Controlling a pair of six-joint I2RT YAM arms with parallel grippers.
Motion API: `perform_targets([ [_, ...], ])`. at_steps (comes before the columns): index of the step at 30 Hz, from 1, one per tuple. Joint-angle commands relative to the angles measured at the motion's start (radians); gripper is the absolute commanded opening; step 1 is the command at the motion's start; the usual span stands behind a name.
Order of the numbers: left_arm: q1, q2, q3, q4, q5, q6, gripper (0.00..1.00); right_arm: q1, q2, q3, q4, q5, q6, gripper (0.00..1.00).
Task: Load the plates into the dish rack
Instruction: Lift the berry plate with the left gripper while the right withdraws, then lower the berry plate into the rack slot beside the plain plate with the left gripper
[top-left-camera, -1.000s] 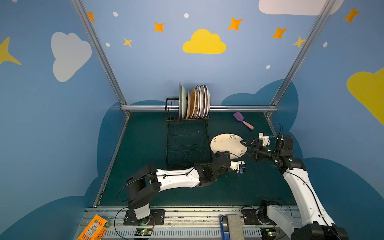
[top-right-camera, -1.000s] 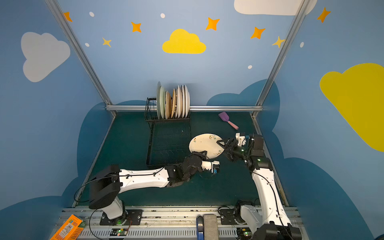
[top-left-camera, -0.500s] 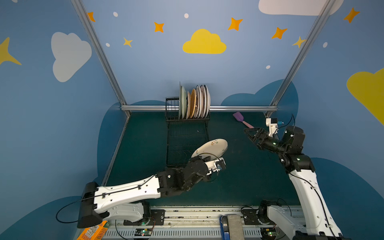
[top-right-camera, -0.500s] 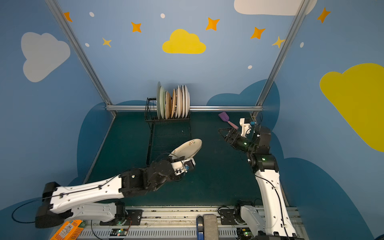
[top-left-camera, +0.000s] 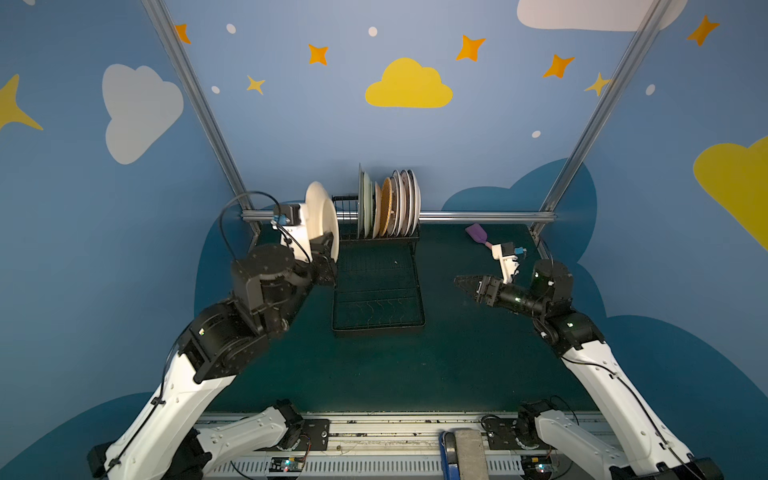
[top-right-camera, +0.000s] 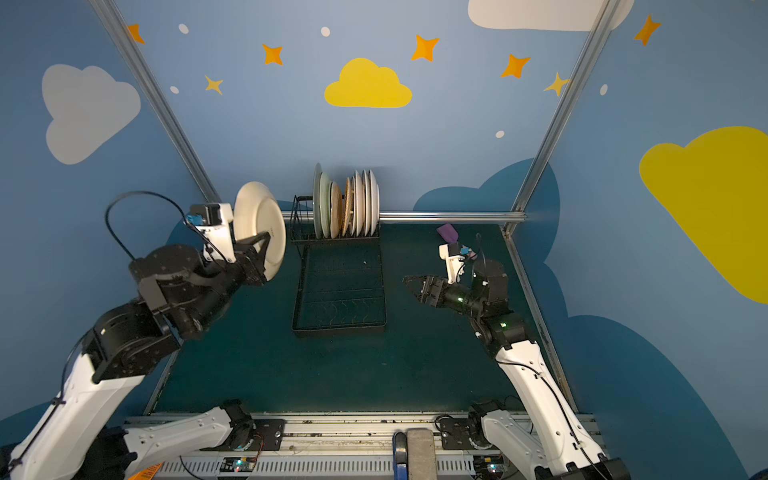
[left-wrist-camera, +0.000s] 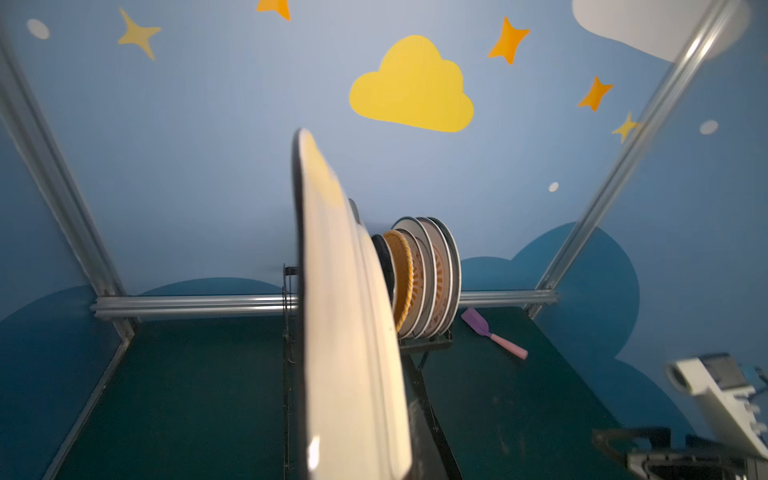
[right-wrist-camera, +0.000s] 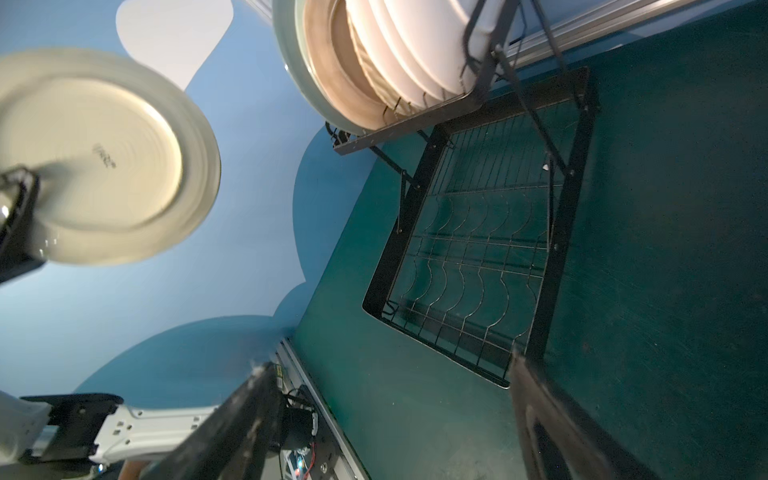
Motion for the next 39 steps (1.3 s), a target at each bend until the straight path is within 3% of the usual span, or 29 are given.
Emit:
perform_targets([
  [1,0.098,0.120,0.161,-0.035,0.228,-0.081,0.04,0.058,0.011,0.002,0.054,0.012,-0.065,0.85],
  [7,0.322,0.354,0.397,-0.067,0.446,-0.092,0.04,0.132,0.031,-0.006,0.037,0.033,-0.091,0.85],
  [11,0.382,0.512,0.583,-0.130,0.525,-0.068,0.04,0.147,0.034,-0.014,0.026,0.030,-0.093,0.85],
  [14,0.401,0.614,0.707,-0.184,0.530,-0.042,0.04,0.151,0.031,-0.024,0.024,0.031,-0.089,0.85],
  [24,0.426,0.777,0.837,-0.210,0.496,0.001,0.04,0.162,0.021,-0.067,0.074,0.060,-0.031,0.85],
  [39,0.426,0.895,0.895,-0.192,0.450,0.026,0.04,0.170,0.021,-0.053,0.040,0.058,-0.027,0.87],
])
